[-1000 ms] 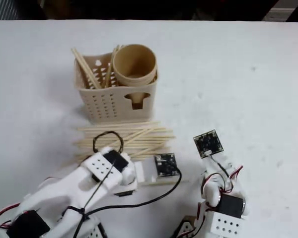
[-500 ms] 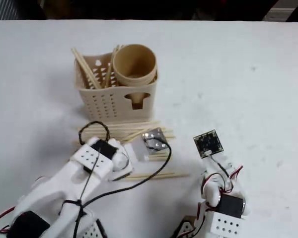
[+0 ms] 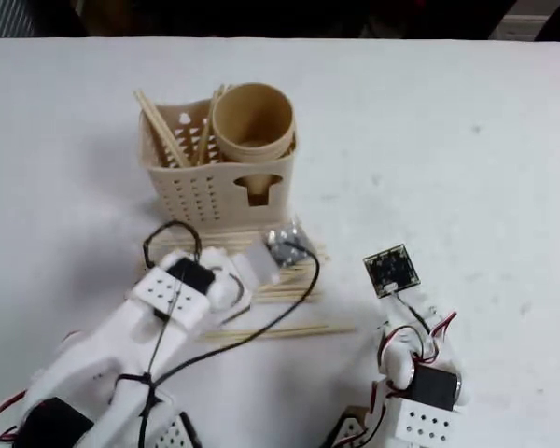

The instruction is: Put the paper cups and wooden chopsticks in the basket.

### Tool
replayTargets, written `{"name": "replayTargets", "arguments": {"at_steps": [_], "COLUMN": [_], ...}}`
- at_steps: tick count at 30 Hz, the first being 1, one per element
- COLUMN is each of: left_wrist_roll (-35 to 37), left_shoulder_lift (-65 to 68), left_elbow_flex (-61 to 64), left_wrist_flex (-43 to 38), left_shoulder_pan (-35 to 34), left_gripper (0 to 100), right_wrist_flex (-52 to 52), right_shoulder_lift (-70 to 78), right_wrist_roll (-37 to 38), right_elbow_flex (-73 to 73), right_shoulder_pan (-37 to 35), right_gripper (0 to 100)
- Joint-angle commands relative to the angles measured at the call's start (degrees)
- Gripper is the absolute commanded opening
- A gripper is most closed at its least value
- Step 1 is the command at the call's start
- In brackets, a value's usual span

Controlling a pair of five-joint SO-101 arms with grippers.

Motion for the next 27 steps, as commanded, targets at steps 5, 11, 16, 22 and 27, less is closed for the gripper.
{"name": "replayTargets", "arguments": {"at_steps": [5, 11, 16, 22, 27], "left_wrist_roll": [5.36, 5.45, 5.36, 5.36, 3.96], "left_shoulder_lift": [9.19, 18.51, 17.19, 17.01, 16.92], "left_elbow_flex": [-15.74, -16.88, -16.35, -15.56, -13.54], "left_wrist_flex": [3.43, 2.73, 4.48, 4.13, 1.41], "left_shoulder_pan": [-1.63, -1.36, -1.45, -1.54, -0.84], "left_gripper": [11, 11, 11, 10, 3], "right_wrist_flex": [0.13, 0.13, 0.13, 0.13, 0.13], "right_shoulder_lift": [-0.57, -0.57, -0.57, -0.57, -0.57], "right_wrist_roll": [0.44, 0.44, 0.44, 0.44, 0.44], "right_elbow_flex": [0.53, 0.53, 0.53, 0.53, 0.53], "right_shoulder_pan": [-0.75, -0.75, -0.75, -0.75, -0.75], "right_gripper": [3.3, 3.3, 3.3, 3.3, 3.3]}}
